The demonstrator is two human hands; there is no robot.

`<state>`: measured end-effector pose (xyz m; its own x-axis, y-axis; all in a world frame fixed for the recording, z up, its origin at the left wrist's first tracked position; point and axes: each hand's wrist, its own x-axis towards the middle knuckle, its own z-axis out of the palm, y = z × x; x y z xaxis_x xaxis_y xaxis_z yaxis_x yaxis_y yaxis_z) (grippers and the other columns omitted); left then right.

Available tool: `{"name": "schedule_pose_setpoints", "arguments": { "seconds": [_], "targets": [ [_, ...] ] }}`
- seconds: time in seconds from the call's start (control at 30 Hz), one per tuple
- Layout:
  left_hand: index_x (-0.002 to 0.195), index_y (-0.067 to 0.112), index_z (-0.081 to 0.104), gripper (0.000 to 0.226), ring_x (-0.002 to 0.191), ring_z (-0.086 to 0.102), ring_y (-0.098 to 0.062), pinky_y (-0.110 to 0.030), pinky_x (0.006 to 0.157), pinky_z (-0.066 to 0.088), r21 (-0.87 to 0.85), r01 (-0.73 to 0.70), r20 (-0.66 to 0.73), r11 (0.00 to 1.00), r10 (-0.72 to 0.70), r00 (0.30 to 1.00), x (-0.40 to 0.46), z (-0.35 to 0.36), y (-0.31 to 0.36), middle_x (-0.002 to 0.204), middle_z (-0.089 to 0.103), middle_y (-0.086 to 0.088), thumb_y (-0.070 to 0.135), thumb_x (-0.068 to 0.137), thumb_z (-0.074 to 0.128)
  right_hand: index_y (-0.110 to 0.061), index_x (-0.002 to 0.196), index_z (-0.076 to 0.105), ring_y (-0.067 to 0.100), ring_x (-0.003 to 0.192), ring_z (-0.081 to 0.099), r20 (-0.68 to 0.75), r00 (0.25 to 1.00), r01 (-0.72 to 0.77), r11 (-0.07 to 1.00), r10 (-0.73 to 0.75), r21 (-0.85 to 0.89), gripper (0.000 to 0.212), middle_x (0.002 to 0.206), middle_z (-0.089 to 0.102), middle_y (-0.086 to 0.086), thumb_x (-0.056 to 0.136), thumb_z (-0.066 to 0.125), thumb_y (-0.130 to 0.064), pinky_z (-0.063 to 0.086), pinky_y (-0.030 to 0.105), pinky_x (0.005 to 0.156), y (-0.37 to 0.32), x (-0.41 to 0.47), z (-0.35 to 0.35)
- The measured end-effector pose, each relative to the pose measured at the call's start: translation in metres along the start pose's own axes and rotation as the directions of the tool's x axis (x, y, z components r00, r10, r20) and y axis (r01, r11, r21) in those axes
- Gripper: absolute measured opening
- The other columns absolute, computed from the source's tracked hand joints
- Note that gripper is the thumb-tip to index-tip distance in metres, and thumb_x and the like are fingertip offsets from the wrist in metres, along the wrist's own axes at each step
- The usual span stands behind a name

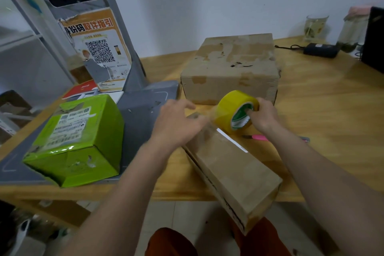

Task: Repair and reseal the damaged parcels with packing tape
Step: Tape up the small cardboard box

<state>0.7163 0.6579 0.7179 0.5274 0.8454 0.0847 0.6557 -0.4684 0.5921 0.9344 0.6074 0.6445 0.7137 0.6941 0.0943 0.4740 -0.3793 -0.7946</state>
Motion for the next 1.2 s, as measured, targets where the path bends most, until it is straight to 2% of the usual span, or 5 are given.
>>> {"name": "schedule_pose_setpoints", "arguments": {
  "seconds": [0.27,0.53,0.77,0.97,1.2],
  "targets": [
    [0.132,0.012,0.055,0.051,0.114,0.059,-0.022,-0.038,0.099,0.051,-0.001,-0.060,0.530,0.998,0.051,0.847,0.083,0.022,0.046,0.130,0.059,-0.006,0.042,0.092,0.062,-0.014,0.123,0.057,0.025,0.113,0.054,0.046,0.999,0.037,0.980,-0.029,-0.198,0.036,0.122,0.060,0.006,0.089,0.065,-0.022,0.045,0.036,0.089,0.002,-0.017,-0.033],
    [0.127,0.019,0.057,0.052,0.090,0.066,-0.015,-0.028,0.084,0.054,-0.075,0.112,0.636,0.991,-0.039,0.770,0.082,0.032,0.028,0.115,0.064,-0.001,0.054,0.089,0.059,-0.022,0.109,0.064,0.023,0.105,0.054,0.306,0.950,0.159,0.748,0.061,-0.644,0.023,0.116,0.057,0.004,0.087,0.066,-0.022,0.044,0.030,0.079,0.021,-0.043,-0.054],
    [0.146,0.022,0.043,0.118,0.141,0.033,-0.028,-0.050,0.116,0.028,-0.049,0.211,0.641,0.976,-0.132,0.756,0.071,0.027,0.021,0.153,0.039,-0.005,0.081,0.047,0.069,-0.023,0.093,0.061,0.016,0.085,0.056,0.465,0.885,0.278,0.827,-0.023,-0.488,0.004,0.094,0.060,-0.001,0.089,0.060,-0.021,0.048,0.028,0.070,0.006,-0.054,-0.074],
    [0.120,0.014,0.064,0.050,0.107,0.062,-0.021,-0.041,0.104,0.047,-0.205,0.240,0.570,0.949,-0.084,0.818,0.072,0.032,0.014,0.112,0.066,-0.006,0.050,0.086,0.066,-0.027,0.091,0.072,0.004,0.064,0.057,0.525,0.807,0.425,0.883,-0.269,-0.200,0.010,0.074,0.066,-0.006,0.091,0.062,-0.025,0.046,0.023,0.059,-0.056,-0.090,-0.101],
    [0.094,0.011,0.068,0.021,0.096,0.058,-0.013,-0.031,0.076,0.061,-0.383,0.298,0.515,0.874,-0.066,0.855,0.070,0.034,0.010,0.108,0.061,-0.009,0.031,0.087,0.071,-0.028,0.099,0.070,0.026,0.078,0.059,0.327,0.821,0.561,0.556,-0.467,-0.613,0.011,0.085,0.065,0.001,0.090,0.064,-0.029,0.034,0.030,0.057,-0.105,-0.093,-0.070]
  ]
}}
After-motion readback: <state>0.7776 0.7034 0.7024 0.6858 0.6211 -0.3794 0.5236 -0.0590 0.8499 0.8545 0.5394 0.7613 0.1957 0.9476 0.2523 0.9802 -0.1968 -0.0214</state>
